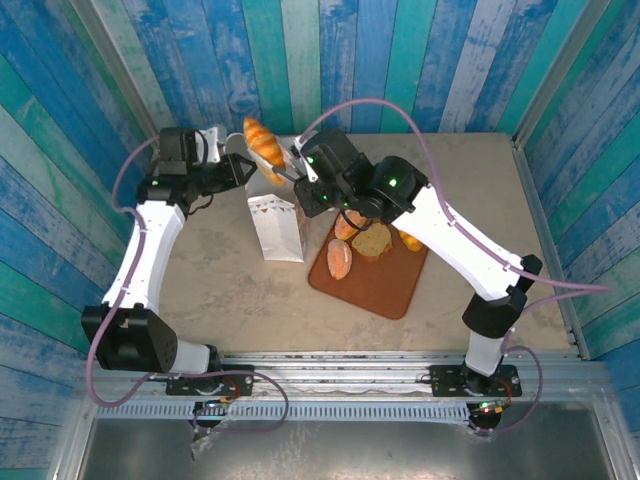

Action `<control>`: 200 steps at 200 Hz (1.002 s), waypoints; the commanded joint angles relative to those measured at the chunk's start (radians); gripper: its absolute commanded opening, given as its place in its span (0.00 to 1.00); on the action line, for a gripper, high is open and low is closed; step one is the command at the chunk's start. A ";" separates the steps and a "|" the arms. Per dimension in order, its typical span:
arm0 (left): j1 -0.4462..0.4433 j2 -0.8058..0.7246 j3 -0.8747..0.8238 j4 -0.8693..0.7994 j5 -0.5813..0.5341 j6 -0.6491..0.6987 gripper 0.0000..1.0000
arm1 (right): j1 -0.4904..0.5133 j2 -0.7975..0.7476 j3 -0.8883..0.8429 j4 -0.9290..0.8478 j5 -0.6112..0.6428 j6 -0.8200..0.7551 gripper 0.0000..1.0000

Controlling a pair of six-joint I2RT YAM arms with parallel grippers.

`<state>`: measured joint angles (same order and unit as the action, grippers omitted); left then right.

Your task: Place the fake bread into the paper bag

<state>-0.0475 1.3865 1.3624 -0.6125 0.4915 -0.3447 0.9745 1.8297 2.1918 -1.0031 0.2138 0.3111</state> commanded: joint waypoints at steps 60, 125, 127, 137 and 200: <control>0.000 0.027 -0.022 -0.014 -0.019 0.045 0.42 | -0.021 0.029 0.030 -0.076 0.011 -0.031 0.34; 0.000 0.038 -0.036 -0.021 -0.034 0.060 0.37 | -0.031 0.049 0.059 -0.163 -0.014 -0.038 0.34; 0.000 0.038 -0.036 -0.022 -0.036 0.061 0.36 | -0.031 0.049 0.061 -0.168 -0.014 -0.038 0.34; 0.000 0.040 -0.036 -0.026 -0.049 0.065 0.35 | -0.031 0.053 0.067 -0.184 -0.015 -0.039 0.34; 0.000 0.046 -0.034 -0.021 -0.060 0.061 0.26 | -0.033 0.074 0.091 -0.262 -0.043 -0.062 0.35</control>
<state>-0.0475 1.4025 1.3354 -0.6235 0.4423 -0.2913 0.9463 1.8862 2.2490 -1.2308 0.1909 0.2684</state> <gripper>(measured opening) 0.260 0.345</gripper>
